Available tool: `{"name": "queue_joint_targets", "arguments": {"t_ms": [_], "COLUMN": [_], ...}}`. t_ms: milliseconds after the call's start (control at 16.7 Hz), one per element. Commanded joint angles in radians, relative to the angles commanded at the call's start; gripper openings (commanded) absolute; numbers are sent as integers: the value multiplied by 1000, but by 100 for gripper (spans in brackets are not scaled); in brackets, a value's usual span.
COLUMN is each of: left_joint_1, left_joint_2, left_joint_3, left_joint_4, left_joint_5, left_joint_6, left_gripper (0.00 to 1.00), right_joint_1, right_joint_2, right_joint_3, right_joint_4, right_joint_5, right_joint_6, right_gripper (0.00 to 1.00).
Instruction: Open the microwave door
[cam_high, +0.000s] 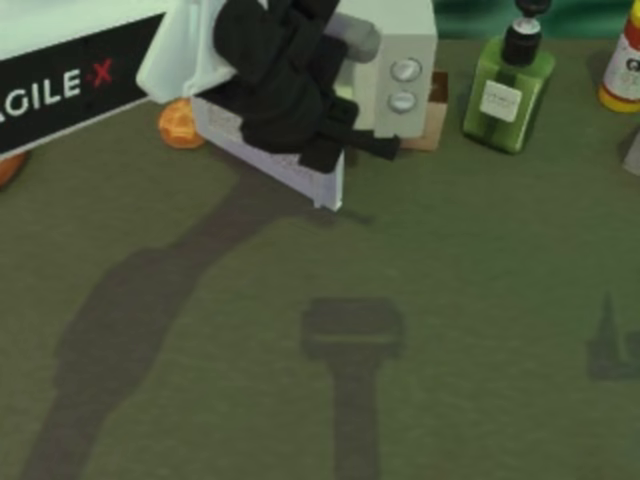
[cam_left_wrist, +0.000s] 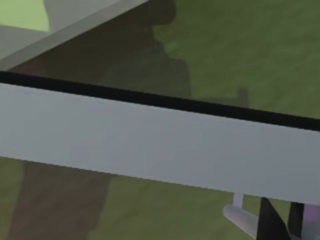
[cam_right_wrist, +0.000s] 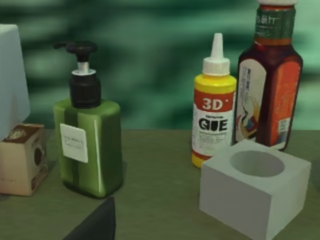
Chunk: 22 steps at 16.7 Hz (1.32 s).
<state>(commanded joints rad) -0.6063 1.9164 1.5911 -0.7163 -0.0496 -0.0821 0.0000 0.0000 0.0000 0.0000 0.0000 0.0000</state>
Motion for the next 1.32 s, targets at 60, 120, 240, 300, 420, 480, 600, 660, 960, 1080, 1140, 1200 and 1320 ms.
{"name": "queue_joint_targets", "arguments": {"t_ms": [60, 120, 240, 300, 420, 480, 600, 660, 960, 1080, 1140, 1200, 1320], "left_joint_1": [0, 0, -6, -5, 6, 13, 29, 35, 40, 40, 40, 40, 40], "left_joint_2": [0, 0, 2, 1, -16, -31, -59, -69, -74, -74, -74, -74, -74], "left_joint_3": [0, 0, -2, -5, -28, -42, -73, -87, -98, -98, -98, -98, -98], "left_joint_4": [0, 0, 0, 0, 6, 11, 22, 24, 25, 25, 25, 25, 25], "left_joint_5": [0, 0, 7, 9, 24, 35, 60, 70, 77, 77, 77, 77, 77], "left_joint_6": [0, 0, -4, -1, 30, 52, 100, 119, 132, 132, 132, 132, 132], "left_gripper": [0, 0, 0, 0, 0, 0, 0, 0, 0, 0, 0, 0, 0], "right_joint_1": [0, 0, 0, 0, 0, 0, 0, 0, 0, 0, 0, 0, 0], "right_joint_2": [0, 0, 0, 0, 0, 0, 0, 0, 0, 0, 0, 0, 0], "right_joint_3": [0, 0, 0, 0, 0, 0, 0, 0, 0, 0, 0, 0, 0], "right_joint_4": [0, 0, 0, 0, 0, 0, 0, 0, 0, 0, 0, 0, 0], "right_joint_5": [0, 0, 0, 0, 0, 0, 0, 0, 0, 0, 0, 0, 0], "right_joint_6": [0, 0, 0, 0, 0, 0, 0, 0, 0, 0, 0, 0, 0], "right_gripper": [100, 100, 100, 100, 100, 100, 100, 100, 100, 100, 100, 100, 100]}}
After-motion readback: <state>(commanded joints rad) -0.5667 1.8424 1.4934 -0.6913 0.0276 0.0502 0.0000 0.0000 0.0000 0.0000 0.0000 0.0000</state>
